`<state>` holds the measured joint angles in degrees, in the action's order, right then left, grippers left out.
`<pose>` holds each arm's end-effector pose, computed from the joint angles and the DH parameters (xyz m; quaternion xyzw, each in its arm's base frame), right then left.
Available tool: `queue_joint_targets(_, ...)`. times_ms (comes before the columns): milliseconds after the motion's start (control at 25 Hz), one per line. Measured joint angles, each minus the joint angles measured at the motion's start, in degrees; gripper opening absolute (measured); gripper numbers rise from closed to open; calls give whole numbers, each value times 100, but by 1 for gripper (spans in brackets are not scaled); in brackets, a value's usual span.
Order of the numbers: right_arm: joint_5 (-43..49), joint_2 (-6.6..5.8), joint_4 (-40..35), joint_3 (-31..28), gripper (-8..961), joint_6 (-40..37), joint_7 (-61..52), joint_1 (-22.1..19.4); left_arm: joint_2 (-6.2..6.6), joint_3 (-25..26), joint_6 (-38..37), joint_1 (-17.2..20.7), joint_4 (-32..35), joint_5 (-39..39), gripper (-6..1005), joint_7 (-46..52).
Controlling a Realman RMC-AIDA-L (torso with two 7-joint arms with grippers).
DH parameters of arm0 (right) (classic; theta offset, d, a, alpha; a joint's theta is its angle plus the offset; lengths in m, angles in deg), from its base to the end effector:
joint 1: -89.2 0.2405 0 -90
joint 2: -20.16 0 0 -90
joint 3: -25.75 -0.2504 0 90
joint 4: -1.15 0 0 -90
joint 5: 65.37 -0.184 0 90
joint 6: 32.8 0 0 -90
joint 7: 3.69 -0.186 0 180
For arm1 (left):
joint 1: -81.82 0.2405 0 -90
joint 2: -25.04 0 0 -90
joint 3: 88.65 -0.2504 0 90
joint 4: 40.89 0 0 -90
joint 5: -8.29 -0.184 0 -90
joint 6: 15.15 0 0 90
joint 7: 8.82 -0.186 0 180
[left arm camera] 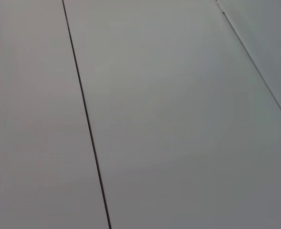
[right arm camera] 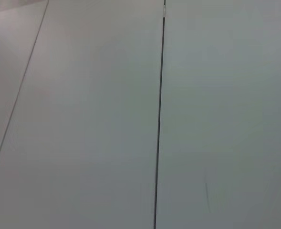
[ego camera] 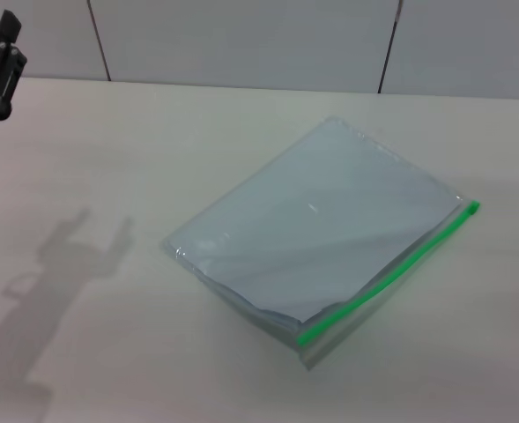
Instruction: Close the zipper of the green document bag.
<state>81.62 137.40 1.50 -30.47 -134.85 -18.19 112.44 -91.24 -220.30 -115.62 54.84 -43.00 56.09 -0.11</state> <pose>0.2491 0.3057 0.0573 -0.6745 0.0409 0.4543 0.5805 -0.2522 0.3278 0.0821 -0.6479 0.0005 -0.4096 0.6422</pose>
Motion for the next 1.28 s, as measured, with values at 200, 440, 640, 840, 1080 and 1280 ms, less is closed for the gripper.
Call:
queue_joint_targets(200, 1, 1, 0, 85, 834, 0, 0, 29, 0, 0, 0, 10, 0, 27, 651, 0)
queue_joint_targets(440, 3, -7, 5, 126, 834, 0, 0, 33, 0, 0, 1, 8, 16, 35, 651, 0)
queue_joint_targets(640, 5, -8, 9, 157, 834, 0, 0, 40, 0, 0, 1, 40, 39, 37, 651, 0)
queue_joint_targets(840, 6, -8, 9, 163, 834, 0, 0, 42, 0, 0, -2, 47, 39, 37, 651, 0)
queue_joint_targets(1080, 6, -8, 9, 207, 834, 0, 0, 71, 0, 0, -6, 53, 38, 37, 651, 0)
queue_joint_targets(1280, 6, -2, 9, 235, 834, 0, 0, 73, 0, 0, -8, 53, 35, 37, 651, 0)
